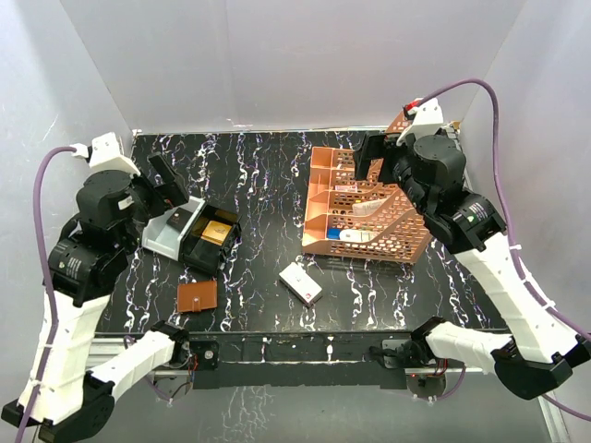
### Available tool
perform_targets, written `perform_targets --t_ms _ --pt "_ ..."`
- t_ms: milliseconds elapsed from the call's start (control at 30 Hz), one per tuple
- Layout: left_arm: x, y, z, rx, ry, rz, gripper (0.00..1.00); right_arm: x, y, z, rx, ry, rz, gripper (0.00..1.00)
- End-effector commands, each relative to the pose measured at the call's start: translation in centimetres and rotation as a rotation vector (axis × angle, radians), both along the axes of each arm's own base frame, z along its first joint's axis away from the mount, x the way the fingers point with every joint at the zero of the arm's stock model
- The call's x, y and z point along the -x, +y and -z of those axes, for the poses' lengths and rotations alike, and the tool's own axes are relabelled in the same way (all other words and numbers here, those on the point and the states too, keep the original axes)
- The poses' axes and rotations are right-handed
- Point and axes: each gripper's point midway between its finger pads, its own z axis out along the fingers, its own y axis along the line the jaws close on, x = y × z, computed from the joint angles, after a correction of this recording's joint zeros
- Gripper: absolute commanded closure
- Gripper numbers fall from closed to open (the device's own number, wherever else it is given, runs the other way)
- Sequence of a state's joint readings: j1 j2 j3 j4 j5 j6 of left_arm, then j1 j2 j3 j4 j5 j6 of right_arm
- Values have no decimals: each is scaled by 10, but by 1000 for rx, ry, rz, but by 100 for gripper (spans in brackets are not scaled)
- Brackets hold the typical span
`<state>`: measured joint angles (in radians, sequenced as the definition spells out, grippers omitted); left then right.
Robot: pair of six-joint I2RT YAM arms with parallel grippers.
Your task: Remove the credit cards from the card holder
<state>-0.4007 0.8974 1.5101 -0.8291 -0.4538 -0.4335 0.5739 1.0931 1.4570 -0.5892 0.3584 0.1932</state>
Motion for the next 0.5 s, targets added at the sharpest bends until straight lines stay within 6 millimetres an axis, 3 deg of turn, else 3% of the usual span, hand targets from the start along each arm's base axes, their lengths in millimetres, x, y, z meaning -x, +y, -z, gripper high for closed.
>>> perform_targets --t_ms 0,100,300,467 --pt "-13 1 13 -9 16 5 2 2 16 8 -64 43 -135 2" --pt "-22 -2 34 -7 62 33 1 4 28 25 -69 111 -210 2" --pt "-34 -12 87 28 173 114 1 6 73 61 -37 272 -335 2" --pt "-32 -9 130 68 244 117 1 6 109 113 24 444 -366 2"
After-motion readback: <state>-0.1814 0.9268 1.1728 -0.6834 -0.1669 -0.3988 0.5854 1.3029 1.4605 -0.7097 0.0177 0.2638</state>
